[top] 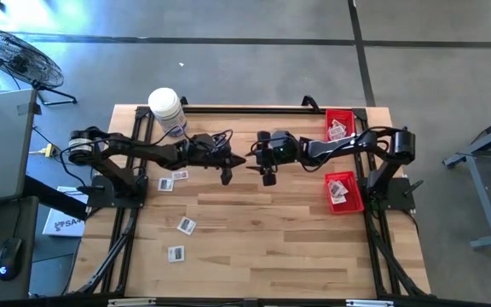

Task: Pick & Place First Aid Supplies
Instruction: Put the towelette pack into the bottom basket

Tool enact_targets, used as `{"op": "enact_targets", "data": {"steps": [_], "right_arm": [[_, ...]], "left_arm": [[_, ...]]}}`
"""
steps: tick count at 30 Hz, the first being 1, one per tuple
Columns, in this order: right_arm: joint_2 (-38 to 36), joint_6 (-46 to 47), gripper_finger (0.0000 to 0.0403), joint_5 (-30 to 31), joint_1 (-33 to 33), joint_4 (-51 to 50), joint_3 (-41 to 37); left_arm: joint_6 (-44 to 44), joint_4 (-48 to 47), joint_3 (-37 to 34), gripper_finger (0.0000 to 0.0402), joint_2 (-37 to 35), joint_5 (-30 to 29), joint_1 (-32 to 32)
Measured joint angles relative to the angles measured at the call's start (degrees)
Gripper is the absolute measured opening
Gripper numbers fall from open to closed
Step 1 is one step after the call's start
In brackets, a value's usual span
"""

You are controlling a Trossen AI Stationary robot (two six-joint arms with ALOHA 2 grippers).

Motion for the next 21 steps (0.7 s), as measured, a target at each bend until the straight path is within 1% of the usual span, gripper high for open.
{"op": "enact_targets", "data": {"steps": [3,5,8,11,12,13,17,19,21], "right_arm": [[0.0,0.4,0.0168,0.3,0.8,0.9,0.0],[0.0,0.4,0.0144,0.1,1.3,0.8,0.0],[0.0,0.4,0.0090,0.1,1.9,0.8,0.0],[0.0,0.5,0.0023,0.1,1.9,0.8,0.0],[0.0,0.7,0.0013,0.1,1.8,0.8,0.0],[0.0,1.4,0.0011,0.3,1.8,0.8,0.0],[0.0,3.6,0.0023,2.8,1.9,-1.1,0.0],[0.0,3.6,0.0012,3.6,1.9,-2.9,0.0],[0.0,3.7,0.0006,3.8,1.9,-4.3,0.0]], "left_arm": [[0.0,0.9,0.0,0.0000,0.0,-0.7,-0.6],[0.1,1.6,0.0,0.0000,0.0,-1.1,-1.0],[0.0,1.5,0.0,0.0000,0.0,-1.5,-1.1],[-0.4,1.4,0.0,0.0000,0.0,-1.4,-1.1],[-0.5,1.5,0.0,0.0000,0.0,-1.4,-1.1],[-0.5,1.5,0.0,0.0000,0.0,-1.4,-1.1],[-0.8,1.3,0.0,0.0001,0.0,-0.8,-1.0],[-1.0,0.9,0.0,0.0004,0.0,-0.7,-1.0],[-1.0,0.0,0.0,0.0016,-0.4,-0.6,-0.9]]}}
